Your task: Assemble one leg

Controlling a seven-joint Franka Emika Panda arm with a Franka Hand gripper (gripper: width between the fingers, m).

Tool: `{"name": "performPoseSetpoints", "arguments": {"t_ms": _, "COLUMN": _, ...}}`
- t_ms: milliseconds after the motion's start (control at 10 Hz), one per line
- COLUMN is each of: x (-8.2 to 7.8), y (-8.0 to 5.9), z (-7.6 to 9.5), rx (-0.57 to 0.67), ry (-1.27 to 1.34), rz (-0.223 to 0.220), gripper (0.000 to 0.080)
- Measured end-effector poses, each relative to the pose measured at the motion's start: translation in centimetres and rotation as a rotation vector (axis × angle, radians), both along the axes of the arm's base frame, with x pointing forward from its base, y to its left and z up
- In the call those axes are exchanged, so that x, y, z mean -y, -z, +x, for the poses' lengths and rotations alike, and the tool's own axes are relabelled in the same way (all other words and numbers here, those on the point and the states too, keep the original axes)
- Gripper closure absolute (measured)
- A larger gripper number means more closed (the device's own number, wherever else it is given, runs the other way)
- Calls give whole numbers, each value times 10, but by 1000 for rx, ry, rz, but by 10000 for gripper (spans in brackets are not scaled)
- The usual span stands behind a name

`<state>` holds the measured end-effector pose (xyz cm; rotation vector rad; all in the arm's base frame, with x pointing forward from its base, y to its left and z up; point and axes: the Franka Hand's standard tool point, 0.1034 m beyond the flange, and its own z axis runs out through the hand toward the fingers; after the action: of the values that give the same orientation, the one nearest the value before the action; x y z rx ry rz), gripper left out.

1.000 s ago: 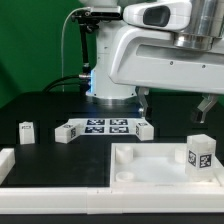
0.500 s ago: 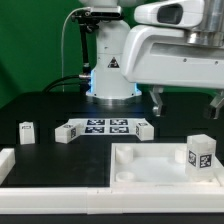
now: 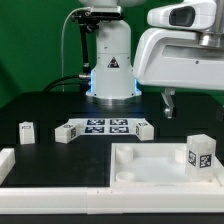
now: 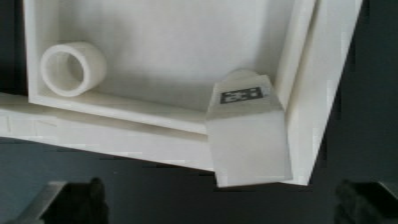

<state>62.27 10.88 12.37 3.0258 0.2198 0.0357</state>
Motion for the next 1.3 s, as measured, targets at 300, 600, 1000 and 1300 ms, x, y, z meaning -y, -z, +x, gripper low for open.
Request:
{"name": "performPoseSetpoints", "arguments": {"t_ms": 300, "x": 5, "y": 15, "z": -5, "rx": -40, "ry": -62, "rz": -2, "gripper": 150}}
{"name": "performPoseSetpoints", "arguments": {"t_ms": 600, "x": 3, "y": 32, "z": -9, "rx": -59, "ry": -70, "rz": -5, "gripper": 150}}
{"name": "performPoseSetpoints", "arguments": {"t_ms": 1000, "x": -11, "y": 40, "z": -7, "rx": -61, "ry": -52, "rz": -4, "gripper": 150}}
{"name": "performPoseSetpoints", "arguments": {"t_ms": 1300, "x": -9, "y": 36, "z": 1, "rx": -49, "ry": -40, "rz": -3, "gripper": 378}}
